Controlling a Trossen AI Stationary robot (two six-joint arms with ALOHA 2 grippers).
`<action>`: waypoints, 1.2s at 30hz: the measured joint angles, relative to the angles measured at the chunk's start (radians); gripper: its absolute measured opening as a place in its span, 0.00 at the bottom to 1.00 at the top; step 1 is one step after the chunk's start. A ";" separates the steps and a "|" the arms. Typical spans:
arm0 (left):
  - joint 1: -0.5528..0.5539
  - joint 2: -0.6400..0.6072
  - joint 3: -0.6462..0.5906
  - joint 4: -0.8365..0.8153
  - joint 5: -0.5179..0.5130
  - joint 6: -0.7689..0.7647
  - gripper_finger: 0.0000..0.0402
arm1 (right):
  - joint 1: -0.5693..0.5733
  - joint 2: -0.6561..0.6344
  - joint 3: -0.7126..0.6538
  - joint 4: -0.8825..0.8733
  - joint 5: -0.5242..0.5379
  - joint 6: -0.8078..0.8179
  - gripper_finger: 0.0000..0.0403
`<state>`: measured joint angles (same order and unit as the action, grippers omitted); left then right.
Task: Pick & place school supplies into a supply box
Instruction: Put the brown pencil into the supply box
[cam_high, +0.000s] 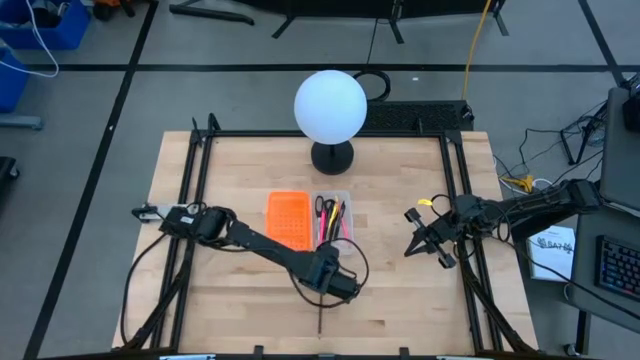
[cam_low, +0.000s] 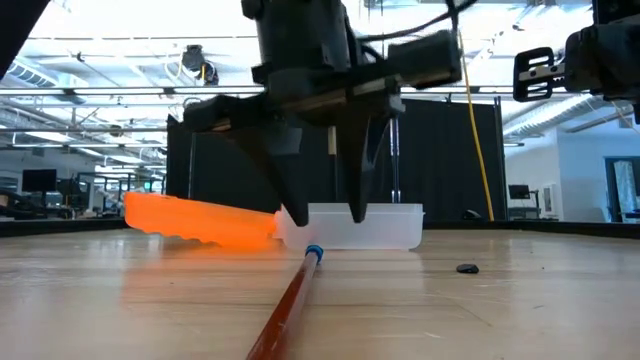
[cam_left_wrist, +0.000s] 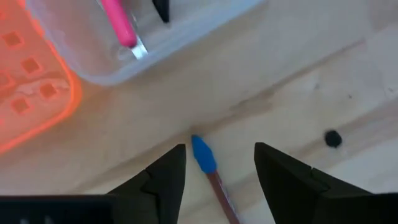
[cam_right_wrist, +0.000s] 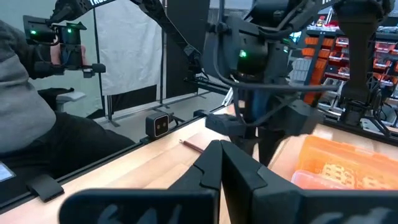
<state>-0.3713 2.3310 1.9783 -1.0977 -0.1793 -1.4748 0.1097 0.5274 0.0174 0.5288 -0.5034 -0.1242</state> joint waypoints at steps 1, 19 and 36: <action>0.005 0.000 -0.005 0.000 0.006 0.001 0.50 | 0.000 0.000 0.000 0.000 0.000 0.000 0.00; 0.036 -0.007 -0.144 0.140 0.105 0.016 0.50 | 0.000 0.000 0.000 -0.034 0.000 -0.039 0.00; 0.035 -0.004 -0.149 0.142 0.084 0.041 0.11 | 0.000 0.000 0.000 -0.036 0.000 -0.046 0.00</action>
<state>-0.3367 2.3272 1.8290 -0.9553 -0.0954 -1.4333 0.1097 0.5278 0.0174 0.4929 -0.5030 -0.1700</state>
